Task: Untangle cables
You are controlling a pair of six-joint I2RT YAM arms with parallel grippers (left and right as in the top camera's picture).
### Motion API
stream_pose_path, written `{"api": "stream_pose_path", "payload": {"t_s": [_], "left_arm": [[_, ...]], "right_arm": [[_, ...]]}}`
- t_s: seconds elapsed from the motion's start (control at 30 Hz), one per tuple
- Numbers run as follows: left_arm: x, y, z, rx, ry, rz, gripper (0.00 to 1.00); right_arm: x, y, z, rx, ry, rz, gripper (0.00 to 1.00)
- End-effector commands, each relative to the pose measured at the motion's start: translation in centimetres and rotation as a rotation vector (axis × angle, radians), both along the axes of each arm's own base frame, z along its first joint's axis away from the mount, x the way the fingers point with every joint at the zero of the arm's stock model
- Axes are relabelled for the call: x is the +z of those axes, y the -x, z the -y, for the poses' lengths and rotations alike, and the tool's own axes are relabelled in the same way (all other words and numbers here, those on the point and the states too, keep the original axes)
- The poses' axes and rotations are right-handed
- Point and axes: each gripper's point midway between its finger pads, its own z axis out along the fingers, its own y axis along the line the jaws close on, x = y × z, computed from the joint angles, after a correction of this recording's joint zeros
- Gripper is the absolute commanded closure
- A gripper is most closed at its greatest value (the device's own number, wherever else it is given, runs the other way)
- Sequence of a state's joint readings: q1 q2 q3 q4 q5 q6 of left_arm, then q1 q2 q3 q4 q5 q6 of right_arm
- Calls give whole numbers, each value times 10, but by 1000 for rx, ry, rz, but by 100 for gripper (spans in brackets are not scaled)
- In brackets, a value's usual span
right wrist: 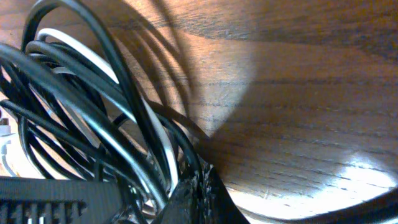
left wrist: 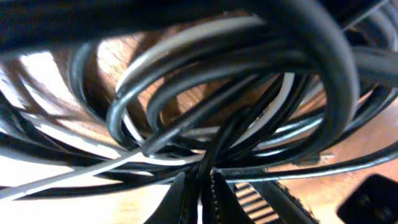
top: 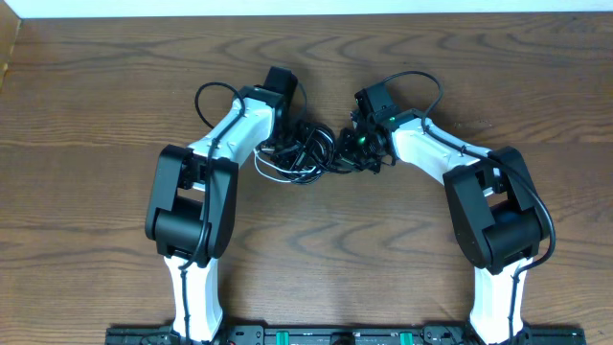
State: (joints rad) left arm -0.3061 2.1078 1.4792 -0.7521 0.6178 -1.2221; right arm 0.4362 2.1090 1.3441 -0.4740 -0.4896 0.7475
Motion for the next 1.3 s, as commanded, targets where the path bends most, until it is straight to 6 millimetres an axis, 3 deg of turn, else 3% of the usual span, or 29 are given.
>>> {"api": "stream_pose_path", "payload": {"t_s": [0.0,0.3,0.87,1.1,1.27], "left_arm": [[5,4,7,-9,116,-44,93],[27,-6,7,-25,300,-13,92],[61,-23,-22,-31,549,85,92],[62,-32,-44,-6,554,132,93],[62,-34,-47,-56,554,199,93]], "right_arm": [[-26,12,13,-7,93,-32,99],[-26,12,13,-7,93,-32,99],[-26,12,13,-7,93,-32,99],[-26,12,13,-7,93,-32,99],[-26,12,13,-7,93,-32,99]]}}
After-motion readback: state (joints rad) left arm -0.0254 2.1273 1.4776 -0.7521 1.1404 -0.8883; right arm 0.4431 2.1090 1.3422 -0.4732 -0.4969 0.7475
